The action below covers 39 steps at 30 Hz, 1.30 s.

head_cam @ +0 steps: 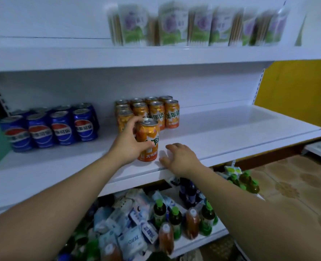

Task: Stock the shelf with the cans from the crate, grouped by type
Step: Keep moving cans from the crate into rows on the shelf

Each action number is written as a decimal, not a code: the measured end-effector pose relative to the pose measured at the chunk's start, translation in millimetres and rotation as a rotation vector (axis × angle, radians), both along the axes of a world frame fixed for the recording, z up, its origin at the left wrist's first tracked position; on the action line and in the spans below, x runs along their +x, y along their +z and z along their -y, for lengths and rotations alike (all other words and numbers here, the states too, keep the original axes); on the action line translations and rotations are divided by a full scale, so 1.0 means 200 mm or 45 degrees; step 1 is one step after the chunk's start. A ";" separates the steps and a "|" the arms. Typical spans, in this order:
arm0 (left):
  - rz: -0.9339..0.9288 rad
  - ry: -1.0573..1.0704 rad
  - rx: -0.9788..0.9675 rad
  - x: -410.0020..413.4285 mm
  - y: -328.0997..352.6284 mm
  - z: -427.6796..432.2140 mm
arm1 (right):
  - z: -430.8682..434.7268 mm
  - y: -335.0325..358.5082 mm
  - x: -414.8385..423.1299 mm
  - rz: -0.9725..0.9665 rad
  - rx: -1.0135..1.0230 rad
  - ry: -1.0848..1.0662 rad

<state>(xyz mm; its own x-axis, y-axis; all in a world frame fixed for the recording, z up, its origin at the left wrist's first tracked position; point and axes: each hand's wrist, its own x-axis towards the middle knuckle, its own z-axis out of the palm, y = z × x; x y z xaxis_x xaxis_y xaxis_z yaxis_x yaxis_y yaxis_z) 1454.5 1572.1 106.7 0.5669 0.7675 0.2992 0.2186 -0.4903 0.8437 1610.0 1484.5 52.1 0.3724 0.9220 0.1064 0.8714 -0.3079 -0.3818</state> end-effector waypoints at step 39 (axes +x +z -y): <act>-0.867 0.527 0.869 0.27 -0.04 -0.52 | -0.05 -0.13 0.02 0.240 -0.030 -0.116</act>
<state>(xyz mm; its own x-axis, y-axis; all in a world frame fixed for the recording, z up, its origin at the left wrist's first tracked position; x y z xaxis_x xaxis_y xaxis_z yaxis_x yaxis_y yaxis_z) 1508.1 1675.2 98.0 0.5098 0.7285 0.4576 0.8026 -0.5943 0.0518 1615.0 1494.3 26.1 0.4296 0.8885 0.1611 0.8950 -0.3953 -0.2067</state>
